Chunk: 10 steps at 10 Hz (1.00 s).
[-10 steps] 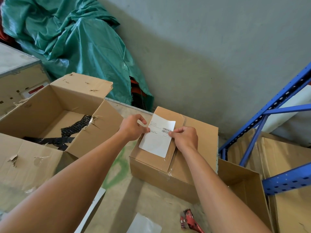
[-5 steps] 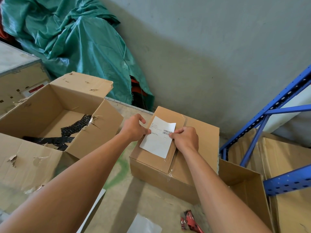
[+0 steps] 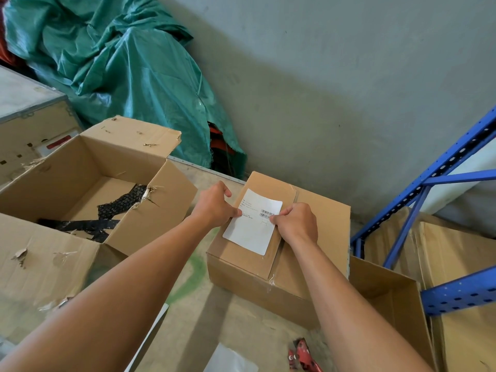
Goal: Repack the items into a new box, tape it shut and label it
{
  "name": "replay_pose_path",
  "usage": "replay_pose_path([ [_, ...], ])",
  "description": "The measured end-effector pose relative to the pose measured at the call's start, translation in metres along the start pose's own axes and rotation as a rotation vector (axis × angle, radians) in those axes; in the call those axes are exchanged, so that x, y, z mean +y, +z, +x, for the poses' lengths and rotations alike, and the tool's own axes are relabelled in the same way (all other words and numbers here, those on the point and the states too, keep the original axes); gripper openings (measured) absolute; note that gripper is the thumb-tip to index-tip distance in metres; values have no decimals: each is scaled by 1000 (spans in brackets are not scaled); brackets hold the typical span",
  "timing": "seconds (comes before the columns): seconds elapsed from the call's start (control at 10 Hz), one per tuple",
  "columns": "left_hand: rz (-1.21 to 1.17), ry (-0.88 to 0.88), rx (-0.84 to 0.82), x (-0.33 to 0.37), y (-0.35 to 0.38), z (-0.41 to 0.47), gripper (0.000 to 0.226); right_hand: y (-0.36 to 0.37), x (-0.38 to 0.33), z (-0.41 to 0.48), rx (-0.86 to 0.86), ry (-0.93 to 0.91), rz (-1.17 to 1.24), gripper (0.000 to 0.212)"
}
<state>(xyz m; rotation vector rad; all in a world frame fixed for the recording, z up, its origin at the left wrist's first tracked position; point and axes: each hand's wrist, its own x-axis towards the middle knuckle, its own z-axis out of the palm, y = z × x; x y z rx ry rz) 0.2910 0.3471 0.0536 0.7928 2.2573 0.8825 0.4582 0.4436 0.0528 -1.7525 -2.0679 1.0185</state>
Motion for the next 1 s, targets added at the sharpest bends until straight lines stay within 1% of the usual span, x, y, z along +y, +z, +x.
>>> replay_pose_path([
  [0.1, 24, 11, 35, -1, 1, 0, 52, -3, -2, 0, -19, -3, -50, 18],
  [0.2, 225, 109, 105, 0, 0, -2, 56, -4, -5, -1, 13, -145, -232, 21],
  [0.3, 691, 504, 38, -1, 4, -1, 59, -3, -3, -3, -48, -490, -439, 41],
  [0.4, 867, 586, -237, -5, 7, 2, 61, -1, 2, -4, -215, -584, -619, 64],
  [0.5, 845, 506, -340, -7, 3, 9, 69, -2, 11, -1, -290, -588, -707, 83],
  [0.6, 866, 456, -412, -1, -9, 15, 82, -4, 15, -1, -344, -583, -732, 91],
  [0.7, 785, 334, -469, -4, -21, 22, 98, -6, 15, -3, -386, -563, -731, 101],
  [0.8, 724, 250, -509, -14, -29, 26, 113, -7, 13, -4, -401, -552, -738, 109],
  [1.0, 732, 213, -502, -7, -34, 17, 135, -10, 7, -14, -410, -516, -733, 125],
])
